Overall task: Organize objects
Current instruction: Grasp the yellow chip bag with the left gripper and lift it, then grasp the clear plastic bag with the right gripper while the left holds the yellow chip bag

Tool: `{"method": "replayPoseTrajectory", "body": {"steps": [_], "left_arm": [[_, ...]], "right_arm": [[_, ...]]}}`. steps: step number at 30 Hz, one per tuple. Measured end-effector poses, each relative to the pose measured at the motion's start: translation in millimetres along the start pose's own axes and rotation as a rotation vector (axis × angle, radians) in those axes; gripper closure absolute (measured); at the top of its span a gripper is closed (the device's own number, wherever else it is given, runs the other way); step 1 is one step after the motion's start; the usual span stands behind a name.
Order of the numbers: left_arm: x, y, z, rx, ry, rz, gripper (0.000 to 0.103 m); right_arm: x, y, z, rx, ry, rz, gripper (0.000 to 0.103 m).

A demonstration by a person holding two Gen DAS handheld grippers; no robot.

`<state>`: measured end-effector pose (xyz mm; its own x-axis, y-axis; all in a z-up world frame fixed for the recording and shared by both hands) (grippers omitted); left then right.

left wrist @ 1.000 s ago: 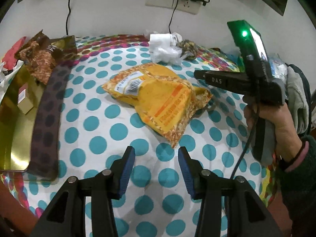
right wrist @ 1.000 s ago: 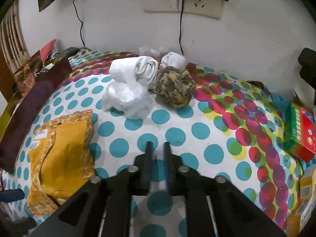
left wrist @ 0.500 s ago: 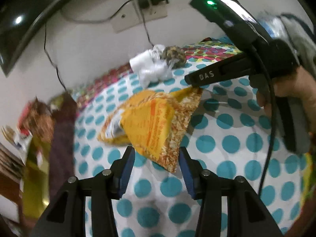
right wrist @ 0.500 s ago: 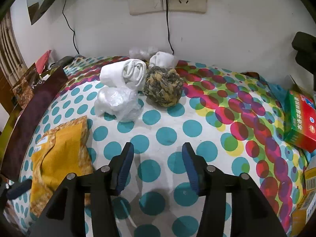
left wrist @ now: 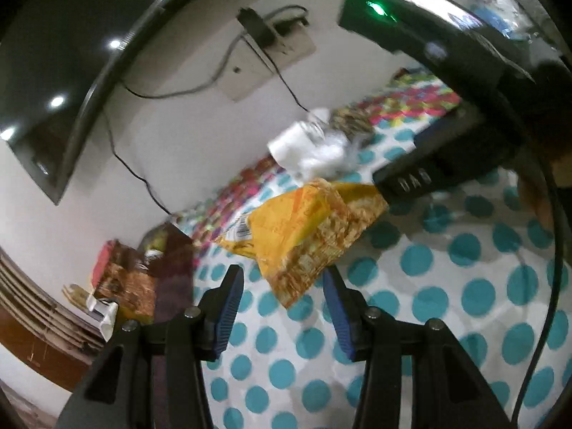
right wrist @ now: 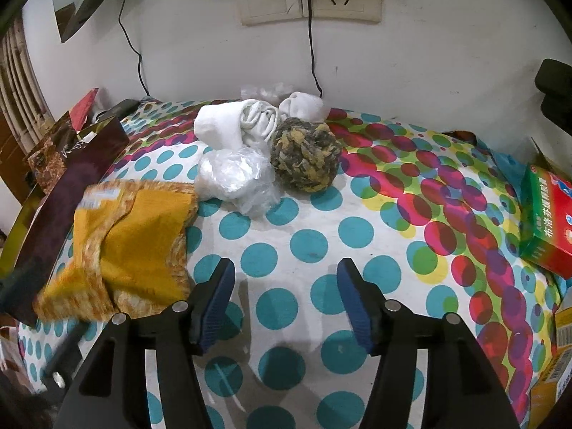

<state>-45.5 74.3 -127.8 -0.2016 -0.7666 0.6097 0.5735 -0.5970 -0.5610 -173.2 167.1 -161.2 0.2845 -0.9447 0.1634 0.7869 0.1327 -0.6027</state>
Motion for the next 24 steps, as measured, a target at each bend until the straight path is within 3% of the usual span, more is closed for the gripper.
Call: {"method": "replayPoseTrajectory", "body": {"steps": [5,15,21,24], "left_arm": [[2.6,-5.4,-5.9,0.002,0.028,0.020,0.055],[5.5,-5.1,-18.6,-0.044,0.004,0.001,0.055],[3.7,-3.7,-22.4,-0.056,-0.037,-0.065,0.055],[0.0,-2.6,-25.2,-0.065,-0.023,-0.101,0.055]], "right_arm": [[2.4,0.5,-0.4,0.003,0.011,0.013,0.042],[6.9,1.9,-2.8,0.011,0.031,0.045,0.038],[9.0,2.9,-4.0,0.015,0.044,0.061,0.035],[10.3,3.6,-4.5,0.017,0.054,0.071,0.035]]}}
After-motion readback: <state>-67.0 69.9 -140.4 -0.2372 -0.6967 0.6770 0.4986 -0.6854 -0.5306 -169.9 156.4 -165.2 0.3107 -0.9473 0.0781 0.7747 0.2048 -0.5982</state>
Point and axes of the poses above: each gripper's, at about its wrist camera, not at the fingertips, and z roughly against the way its jaws point, x to its left, y to its underside, the point moved 6 cm from there along -z, roughly the way its jaws point, and after that the axes turned 5 degrees about -z, right-handed, at the moved point
